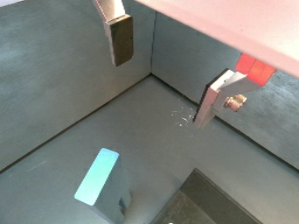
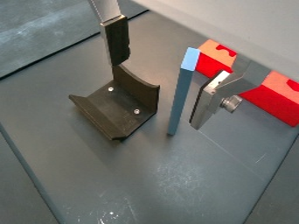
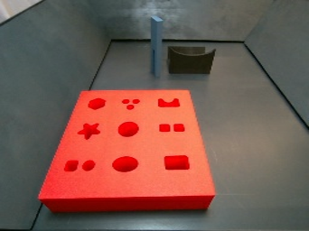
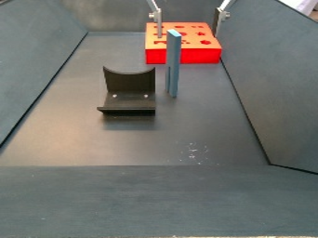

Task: Pick up the double-square object. Move up. Move to above the board. Insert the double-square object.
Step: Pick up the double-square object.

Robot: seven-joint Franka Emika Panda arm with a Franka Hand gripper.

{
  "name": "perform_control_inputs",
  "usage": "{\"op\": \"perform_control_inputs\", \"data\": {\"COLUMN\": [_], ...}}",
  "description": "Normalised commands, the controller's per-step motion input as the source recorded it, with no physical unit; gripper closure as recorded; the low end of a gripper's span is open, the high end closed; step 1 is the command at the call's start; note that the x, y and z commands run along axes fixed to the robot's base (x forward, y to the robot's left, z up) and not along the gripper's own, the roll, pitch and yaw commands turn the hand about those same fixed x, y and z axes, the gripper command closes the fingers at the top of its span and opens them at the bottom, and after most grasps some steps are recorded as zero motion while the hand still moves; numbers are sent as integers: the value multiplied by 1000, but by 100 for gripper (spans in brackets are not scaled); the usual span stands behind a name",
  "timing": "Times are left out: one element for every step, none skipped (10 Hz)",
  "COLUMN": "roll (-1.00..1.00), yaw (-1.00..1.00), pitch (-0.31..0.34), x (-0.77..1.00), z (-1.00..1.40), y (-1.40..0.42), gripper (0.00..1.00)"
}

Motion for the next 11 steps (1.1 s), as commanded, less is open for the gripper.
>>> {"op": "perform_control_inputs", "data": {"roll": [0,0,0,0,-44,0,0,0,0,-6,-49], "yaw": [0,3,66,0,420,706,763,771,786,791,754], "pitch": [0,0,-3,0,-31,-47,-44,-19,-10,-10,-24], "x": [66,37,0,0,0,0,0,11,77,134,203], "z": [-317,-320,-91,-20,-271,-229,-226,-237,-246,-309,-409], "y": [-329,-380,-223,0,-166,-437,-400,-383,-334,-300,-286], "gripper": [0,0,0,0,0,0,0,0,0,0,0]}}
